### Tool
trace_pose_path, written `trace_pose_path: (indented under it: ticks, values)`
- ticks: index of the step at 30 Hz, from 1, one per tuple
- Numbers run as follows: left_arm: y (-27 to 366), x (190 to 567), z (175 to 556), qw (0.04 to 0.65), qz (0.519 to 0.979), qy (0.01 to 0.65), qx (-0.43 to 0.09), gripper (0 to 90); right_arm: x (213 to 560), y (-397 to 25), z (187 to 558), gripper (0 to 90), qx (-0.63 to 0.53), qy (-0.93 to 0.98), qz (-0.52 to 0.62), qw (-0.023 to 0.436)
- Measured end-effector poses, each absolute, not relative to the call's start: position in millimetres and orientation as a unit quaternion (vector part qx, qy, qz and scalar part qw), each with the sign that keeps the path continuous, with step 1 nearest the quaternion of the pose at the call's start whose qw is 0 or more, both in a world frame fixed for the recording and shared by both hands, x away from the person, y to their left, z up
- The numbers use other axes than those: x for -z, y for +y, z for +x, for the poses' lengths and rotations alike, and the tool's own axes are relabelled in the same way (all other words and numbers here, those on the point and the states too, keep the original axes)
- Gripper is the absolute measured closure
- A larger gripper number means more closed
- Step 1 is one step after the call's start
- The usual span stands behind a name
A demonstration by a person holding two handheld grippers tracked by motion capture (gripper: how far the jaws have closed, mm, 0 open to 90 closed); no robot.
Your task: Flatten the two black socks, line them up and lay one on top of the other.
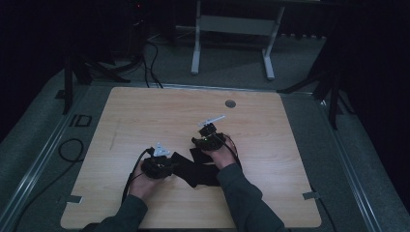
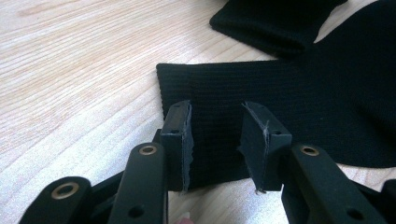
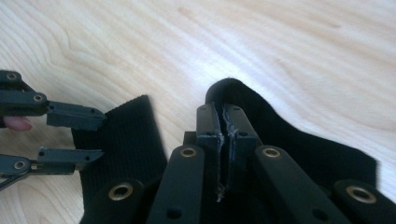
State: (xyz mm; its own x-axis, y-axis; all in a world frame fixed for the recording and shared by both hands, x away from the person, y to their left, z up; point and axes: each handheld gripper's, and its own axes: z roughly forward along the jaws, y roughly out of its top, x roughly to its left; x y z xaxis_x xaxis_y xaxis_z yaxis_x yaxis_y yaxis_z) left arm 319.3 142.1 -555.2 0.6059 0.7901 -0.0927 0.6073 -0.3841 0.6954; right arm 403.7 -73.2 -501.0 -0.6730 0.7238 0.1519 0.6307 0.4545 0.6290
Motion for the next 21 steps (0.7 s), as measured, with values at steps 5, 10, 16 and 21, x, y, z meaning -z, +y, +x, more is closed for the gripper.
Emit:
trace_pose_path:
  ticks: [5, 10, 16, 21]
  values:
    - [142, 555, 319, 0.356, 0.822, 0.425, -0.128, 63.6, 490, -92, 403, 86.3, -0.350, 0.837, 0.411, 0.084]
    - [142, 555, 319, 0.355, 0.823, 0.423, -0.131, 63.6, 484, -121, 402, 86.4, -0.356, 0.821, 0.435, 0.102]
    - [142, 556, 319, 0.355, 0.822, 0.424, -0.131, 63.5, 487, -160, 404, 86.2, -0.358, 0.801, 0.466, 0.111]
    - [142, 556, 319, 0.356, 0.822, 0.425, -0.131, 63.5, 491, -187, 401, 86.0, -0.354, 0.791, 0.486, 0.116]
